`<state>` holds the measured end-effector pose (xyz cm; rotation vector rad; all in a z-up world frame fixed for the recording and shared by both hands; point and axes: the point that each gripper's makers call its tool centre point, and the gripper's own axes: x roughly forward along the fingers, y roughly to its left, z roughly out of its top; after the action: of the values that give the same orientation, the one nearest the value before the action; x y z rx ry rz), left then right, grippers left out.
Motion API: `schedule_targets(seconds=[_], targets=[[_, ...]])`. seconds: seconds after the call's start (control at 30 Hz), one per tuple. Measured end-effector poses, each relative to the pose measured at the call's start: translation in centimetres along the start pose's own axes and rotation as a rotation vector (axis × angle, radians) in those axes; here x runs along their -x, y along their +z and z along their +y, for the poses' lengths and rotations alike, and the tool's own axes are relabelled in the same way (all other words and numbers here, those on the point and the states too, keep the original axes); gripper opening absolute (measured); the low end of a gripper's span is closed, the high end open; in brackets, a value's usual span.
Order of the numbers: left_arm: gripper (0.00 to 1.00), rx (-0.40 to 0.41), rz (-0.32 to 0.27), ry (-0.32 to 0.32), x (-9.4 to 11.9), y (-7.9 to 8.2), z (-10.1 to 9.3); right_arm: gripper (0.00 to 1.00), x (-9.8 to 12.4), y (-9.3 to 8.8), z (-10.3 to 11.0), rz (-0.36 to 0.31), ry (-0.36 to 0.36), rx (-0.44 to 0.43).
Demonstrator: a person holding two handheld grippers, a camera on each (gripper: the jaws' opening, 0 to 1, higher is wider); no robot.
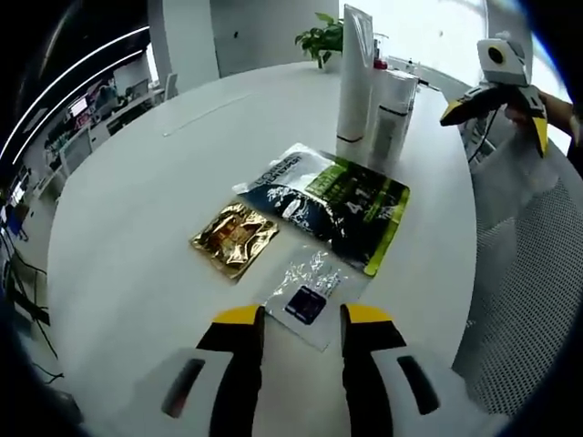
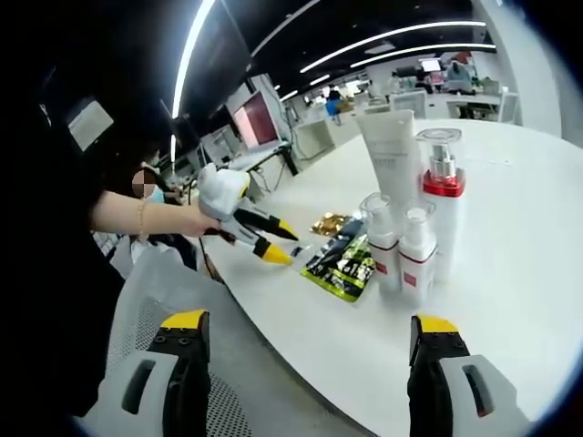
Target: Arrange the skincare products in the storage area until every visible bottle or jar stands upright without overlapping.
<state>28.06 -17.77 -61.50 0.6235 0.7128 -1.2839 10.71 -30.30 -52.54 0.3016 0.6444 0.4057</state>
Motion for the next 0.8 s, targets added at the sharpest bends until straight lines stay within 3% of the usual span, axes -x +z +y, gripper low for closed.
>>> schedule_targets(seconds=[0.27,0.43,0.8], targets=[[0.39,0.029,-0.019,-0.01,0.7,0.8,-0.2,0.93,0.0,0.0,0.0,-0.002,-0.002,0.005],[0.41,0.088,-0.047,0.003,1.7,1.3,-0.2,0.92,0.0,0.1,-0.1,-0.004,-0.008,0.014],[0.59,0.196,-0.087,0.089,4.4,0.9,-0.2,0.94,0.3,0.4,-0.2,-0.017,-0.031,0.059]])
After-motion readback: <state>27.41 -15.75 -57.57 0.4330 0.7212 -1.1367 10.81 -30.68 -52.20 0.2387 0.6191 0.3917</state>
